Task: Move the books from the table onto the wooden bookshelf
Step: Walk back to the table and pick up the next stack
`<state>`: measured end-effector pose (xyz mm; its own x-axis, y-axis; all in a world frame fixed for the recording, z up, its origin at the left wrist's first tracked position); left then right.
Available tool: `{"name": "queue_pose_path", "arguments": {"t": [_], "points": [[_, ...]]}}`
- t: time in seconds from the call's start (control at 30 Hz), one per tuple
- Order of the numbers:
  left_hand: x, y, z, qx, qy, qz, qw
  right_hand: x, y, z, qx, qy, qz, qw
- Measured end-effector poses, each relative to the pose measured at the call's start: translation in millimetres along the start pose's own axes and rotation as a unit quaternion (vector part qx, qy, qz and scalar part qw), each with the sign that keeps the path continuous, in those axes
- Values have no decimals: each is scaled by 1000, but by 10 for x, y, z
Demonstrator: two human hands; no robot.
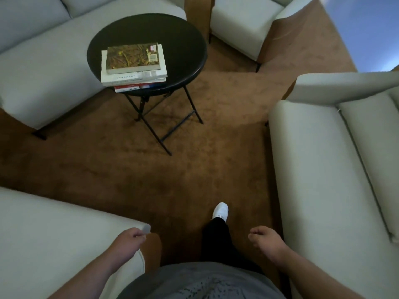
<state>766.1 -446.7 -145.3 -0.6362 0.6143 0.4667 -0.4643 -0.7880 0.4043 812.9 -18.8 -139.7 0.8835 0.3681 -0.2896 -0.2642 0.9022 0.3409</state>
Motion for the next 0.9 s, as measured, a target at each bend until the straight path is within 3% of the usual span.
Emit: {"name": "queue_pose_path", "arguments": {"t": [0.4,0.67,0.9], "points": [[1846,16,-642,16,-31,51,998,-1229,1390,-767,25,35,54,998],[2175,452,-1186,11,-8,66,998,-1840,1555,-1216,2,18,80,997],[2460,971,-1835,17,9,103,994,-2986,1599,-1684,2,24,122,992]]}}
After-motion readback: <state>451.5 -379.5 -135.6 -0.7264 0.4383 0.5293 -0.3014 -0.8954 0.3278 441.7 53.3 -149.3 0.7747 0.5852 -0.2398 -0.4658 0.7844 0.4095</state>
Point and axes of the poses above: each hand's wrist, its own z-axis away from the middle knuckle, its own y-axis out of the back of the hand, x = y × z, the point moved 9 cm from there along -z, towards the middle knuckle, and after that the axes turned 4 degrees about -y, right-handed, at the moved point
